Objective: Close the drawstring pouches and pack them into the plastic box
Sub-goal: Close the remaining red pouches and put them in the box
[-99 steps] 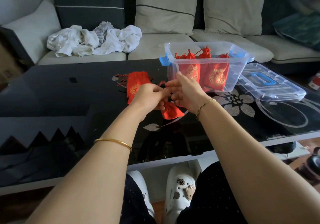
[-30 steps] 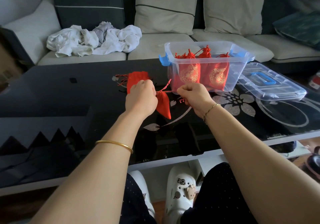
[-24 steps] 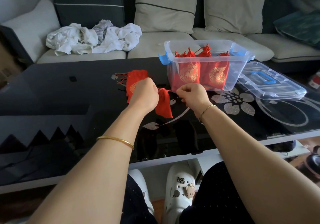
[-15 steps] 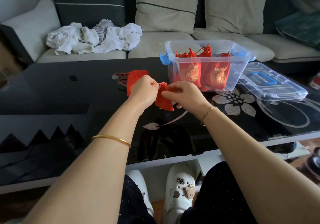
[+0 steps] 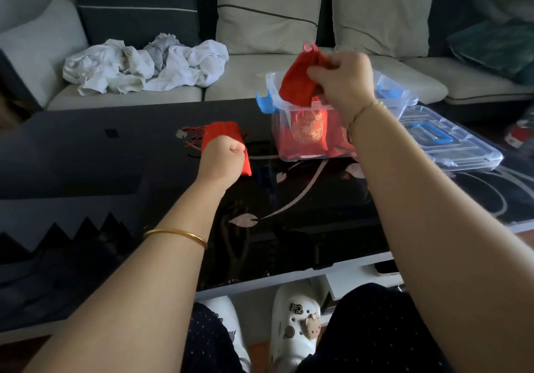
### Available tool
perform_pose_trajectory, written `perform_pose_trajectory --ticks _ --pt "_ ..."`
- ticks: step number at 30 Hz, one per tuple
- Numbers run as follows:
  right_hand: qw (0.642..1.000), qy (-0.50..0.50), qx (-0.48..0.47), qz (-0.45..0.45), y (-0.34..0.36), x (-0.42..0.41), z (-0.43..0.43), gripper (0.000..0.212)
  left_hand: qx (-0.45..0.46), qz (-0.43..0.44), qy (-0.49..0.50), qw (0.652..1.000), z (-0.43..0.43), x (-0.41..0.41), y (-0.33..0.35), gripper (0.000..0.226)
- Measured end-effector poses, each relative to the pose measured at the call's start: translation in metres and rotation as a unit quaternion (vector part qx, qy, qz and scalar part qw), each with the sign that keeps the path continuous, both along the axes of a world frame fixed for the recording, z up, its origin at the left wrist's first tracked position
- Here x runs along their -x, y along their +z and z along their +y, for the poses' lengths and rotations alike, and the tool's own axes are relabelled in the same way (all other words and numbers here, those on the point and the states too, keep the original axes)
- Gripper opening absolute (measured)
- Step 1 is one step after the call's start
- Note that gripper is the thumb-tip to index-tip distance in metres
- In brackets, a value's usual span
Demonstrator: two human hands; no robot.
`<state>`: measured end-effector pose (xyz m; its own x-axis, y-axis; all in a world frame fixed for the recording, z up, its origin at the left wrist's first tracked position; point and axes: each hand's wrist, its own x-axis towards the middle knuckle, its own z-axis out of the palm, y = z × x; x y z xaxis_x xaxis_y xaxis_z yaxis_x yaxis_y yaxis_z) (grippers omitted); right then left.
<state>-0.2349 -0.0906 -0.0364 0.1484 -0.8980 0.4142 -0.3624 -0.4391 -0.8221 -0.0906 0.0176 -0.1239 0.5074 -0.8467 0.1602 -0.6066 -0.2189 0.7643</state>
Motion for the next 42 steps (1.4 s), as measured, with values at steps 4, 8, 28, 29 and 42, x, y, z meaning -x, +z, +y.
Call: perform_pose_trajectory --ticks 4,8,28,29,42 --pt "0.997 -0.067 0.004 0.025 0.016 -0.02 -0.046 0.022 -0.064 -0.098 0.018 0.993 -0.015 -0.01 -0.02 0.021" --pt "0.986 -0.051 -0.067 0.143 0.006 -0.029 -0.062 0.019 -0.206 -0.152 0.025 0.966 -0.02 -0.011 -0.033 0.036" --pt "0.947 0.146 -0.23 0.168 -0.127 -0.04 0.038 0.022 -0.099 -0.066 -0.05 0.992 0.013 -0.01 -0.041 0.026" --pt "0.95 0.144 -0.237 0.146 -0.127 -0.039 0.038 0.015 -0.087 -0.035 -0.049 0.994 0.013 -0.009 -0.04 0.023" --pt "0.946 0.194 -0.254 0.05 -0.101 0.001 0.047 0.026 0.091 0.309 0.004 0.947 0.012 -0.011 -0.008 0.033"
